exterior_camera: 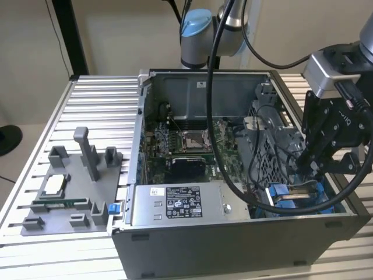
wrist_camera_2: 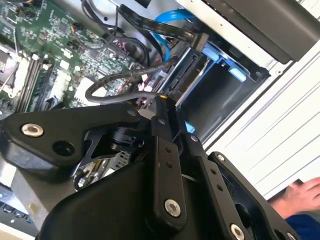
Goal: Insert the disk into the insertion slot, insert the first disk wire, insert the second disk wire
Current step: 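Insert the first disk wire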
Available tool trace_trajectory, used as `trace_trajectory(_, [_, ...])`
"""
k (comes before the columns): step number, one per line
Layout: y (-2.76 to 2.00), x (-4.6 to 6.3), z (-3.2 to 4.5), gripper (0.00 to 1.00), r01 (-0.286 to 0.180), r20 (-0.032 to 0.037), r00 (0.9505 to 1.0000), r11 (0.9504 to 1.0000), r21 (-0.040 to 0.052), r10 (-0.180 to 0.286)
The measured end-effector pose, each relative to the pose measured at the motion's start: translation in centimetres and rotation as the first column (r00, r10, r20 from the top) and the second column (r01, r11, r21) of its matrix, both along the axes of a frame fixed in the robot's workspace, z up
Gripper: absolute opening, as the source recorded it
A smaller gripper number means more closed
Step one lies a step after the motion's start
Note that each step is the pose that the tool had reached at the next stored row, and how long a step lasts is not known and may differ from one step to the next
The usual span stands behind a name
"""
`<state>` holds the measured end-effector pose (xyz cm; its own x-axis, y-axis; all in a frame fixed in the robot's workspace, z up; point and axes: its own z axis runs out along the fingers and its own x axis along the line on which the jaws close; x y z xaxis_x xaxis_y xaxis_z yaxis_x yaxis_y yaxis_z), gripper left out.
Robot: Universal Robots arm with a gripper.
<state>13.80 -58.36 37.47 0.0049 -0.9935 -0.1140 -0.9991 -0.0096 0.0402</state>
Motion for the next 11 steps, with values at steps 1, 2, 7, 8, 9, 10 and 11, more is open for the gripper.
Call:
trace_trajectory(1, [0.0,0.0,-0.03,0.0,0.0,0.0028,1.0,1.0,-0.006,0.0])
trace_trajectory(2, [0.0,0.0,-0.05,0.0,-0.001,0.0073,1.0,0.9999,-0.0113,0.001])
trace_trajectory(7, [0.0,0.0,-0.19,0.0,-0.003,0.0549,0.9985,0.9997,-0.0249,0.004])
trace_trajectory(8, [0.0,0.0,-0.24,0.0,-0.003,0.0617,0.9981,0.9996,-0.0281,0.004])
trace_trajectory(9, [0.0,0.0,-0.27,0.0,-0.003,0.0631,0.998,0.9995,-0.0303,0.005])
trace_trajectory(10, [0.0,0.0,-0.27,0.0,-0.003,0.0631,0.998,0.9995,-0.0304,0.005])
trace_trajectory(11, [0.0,0.0,-0.27,0.0,-0.003,0.0631,0.998,0.9995,-0.0304,0.005])
